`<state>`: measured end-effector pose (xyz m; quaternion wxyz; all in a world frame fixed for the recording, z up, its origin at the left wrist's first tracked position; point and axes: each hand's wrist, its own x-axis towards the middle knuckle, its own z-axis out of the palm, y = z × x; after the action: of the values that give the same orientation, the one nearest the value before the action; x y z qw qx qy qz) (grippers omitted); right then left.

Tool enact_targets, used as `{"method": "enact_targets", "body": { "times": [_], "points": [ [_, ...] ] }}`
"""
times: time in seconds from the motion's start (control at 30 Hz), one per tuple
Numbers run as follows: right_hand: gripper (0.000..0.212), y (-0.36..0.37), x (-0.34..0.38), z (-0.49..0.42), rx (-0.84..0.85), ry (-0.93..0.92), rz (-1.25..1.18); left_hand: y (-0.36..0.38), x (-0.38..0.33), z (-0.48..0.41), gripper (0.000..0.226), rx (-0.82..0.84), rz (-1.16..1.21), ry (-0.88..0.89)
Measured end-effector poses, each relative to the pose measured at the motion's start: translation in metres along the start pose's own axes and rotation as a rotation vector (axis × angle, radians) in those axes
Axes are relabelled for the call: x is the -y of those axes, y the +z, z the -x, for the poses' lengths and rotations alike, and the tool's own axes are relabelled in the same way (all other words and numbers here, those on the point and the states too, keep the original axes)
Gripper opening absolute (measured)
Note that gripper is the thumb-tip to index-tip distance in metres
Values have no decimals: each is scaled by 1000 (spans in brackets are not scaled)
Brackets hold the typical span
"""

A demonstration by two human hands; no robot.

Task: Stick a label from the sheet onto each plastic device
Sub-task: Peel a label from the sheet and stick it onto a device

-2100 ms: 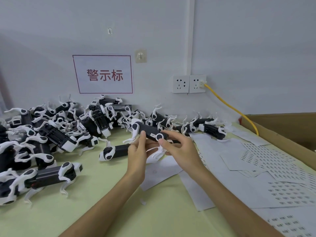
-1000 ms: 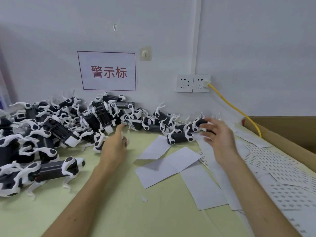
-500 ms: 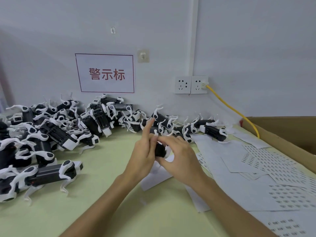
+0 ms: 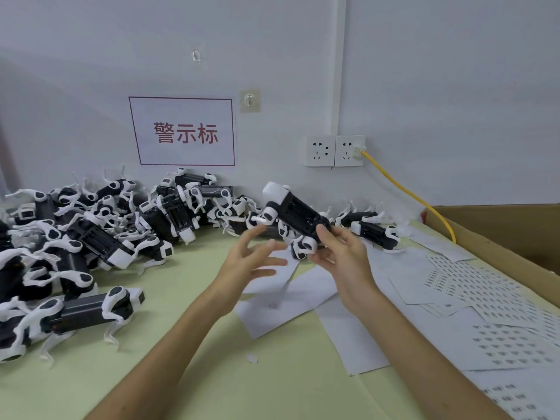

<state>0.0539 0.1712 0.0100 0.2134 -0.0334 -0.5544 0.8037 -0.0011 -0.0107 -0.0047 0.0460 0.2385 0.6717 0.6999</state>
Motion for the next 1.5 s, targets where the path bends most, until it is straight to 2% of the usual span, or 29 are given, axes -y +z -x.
{"method": "enact_targets", "body": {
  "times": [0.1, 0.23, 0.3, 0.4, 0.47, 0.5, 0.6, 0.8, 0.97, 1.1, 1.17, 1.33, 1.4, 1.43, 1.5],
  "points": [
    [28, 7, -3, 7, 54, 95, -21, 10, 0, 2, 54, 99, 48, 37],
    [38, 11, -6, 14, 89, 187, -58, 15, -1, 1, 55, 37, 193, 19],
    [41, 11, -5, 14, 96, 185, 10, 14, 1, 1, 54, 25, 278, -9],
    [43, 11, -5, 13, 101, 83, 323, 13, 3, 0, 49, -28, 357, -21],
    [41, 10, -6, 12, 47, -97, 613, 12, 3, -1, 53, -67, 377, -13],
    [38, 10, -6, 12, 18, -191, 683, 12, 4, -1, 55, -76, 379, -9],
    [29, 8, -6, 11, 100, -318, 628, 14, 7, -1, 53, -47, 358, 0],
    [24, 7, -10, 11, 152, -338, 590, 16, 12, 2, 37, -1, 247, 35],
    [22, 8, -9, 9, 53, -274, 509, 25, 14, 4, 23, 24, 1, 111],
    [15, 4, -4, 7, 144, -126, 262, 16, 5, 5, 25, 76, -56, 118],
    [7, 1, -2, 6, 190, -99, 229, 12, 2, 5, 32, 104, -8, 92],
    [31, 5, -6, 5, 290, -251, 386, 10, -3, 2, 47, -10, 207, -1],
    [31, 4, -12, 4, 270, -262, 495, 5, -5, -2, 49, -89, 347, -31],
    [33, 1, -15, 2, 255, -291, 635, 1, -6, -5, 49, -137, 418, -51],
    [56, -6, -24, 0, 316, -370, 1013, -6, -7, -9, 45, -239, 489, -80]
  ]
}}
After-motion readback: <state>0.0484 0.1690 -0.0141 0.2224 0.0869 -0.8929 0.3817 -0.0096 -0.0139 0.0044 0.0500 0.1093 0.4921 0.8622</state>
